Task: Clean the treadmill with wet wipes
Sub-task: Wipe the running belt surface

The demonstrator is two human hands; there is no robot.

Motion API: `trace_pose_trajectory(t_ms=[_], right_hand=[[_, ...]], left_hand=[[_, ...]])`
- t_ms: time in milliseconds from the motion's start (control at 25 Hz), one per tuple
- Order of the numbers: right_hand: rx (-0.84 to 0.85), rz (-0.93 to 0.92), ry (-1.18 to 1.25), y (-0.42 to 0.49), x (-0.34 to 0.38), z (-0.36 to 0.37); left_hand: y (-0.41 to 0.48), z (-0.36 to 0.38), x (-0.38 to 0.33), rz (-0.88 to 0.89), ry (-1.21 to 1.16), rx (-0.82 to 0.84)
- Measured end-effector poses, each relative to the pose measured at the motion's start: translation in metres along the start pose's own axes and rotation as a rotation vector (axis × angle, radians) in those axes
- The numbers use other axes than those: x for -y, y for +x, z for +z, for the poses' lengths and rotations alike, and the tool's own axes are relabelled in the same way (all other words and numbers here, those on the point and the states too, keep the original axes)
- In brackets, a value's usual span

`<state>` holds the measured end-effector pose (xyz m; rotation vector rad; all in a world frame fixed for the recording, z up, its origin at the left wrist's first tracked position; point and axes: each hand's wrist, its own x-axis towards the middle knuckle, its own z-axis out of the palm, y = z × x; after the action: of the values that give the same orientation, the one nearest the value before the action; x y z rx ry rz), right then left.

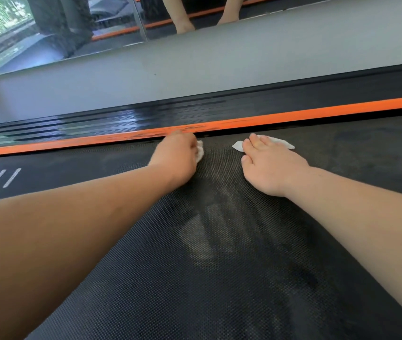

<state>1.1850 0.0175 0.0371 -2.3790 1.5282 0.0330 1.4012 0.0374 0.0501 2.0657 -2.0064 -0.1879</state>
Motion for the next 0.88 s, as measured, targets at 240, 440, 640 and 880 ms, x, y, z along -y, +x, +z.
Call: trace_pose_trajectory(t_ms=[240,440,640,880], right_hand=[[0.032,-0.021,0.141,-0.016,0.012,-0.01],[-0.034,-0.214,0.191,-0.063,0.039,-0.008],[-0.164,-0.098,0.793,-0.071,0.022,-0.023],[-0.335,0.105,1.021,-0.065,0.01,-0.025]], left_hand=[[-0.012,-0.009,0.001,0.048,-0.153,0.101],[-0.023,-0.014,-0.017,-0.004,-0.118,0.025],[-0.035,-0.026,-0.06,0.085,-0.3,-0.025],[-0.048,0.002,-0.066,0.428,-0.072,0.133]])
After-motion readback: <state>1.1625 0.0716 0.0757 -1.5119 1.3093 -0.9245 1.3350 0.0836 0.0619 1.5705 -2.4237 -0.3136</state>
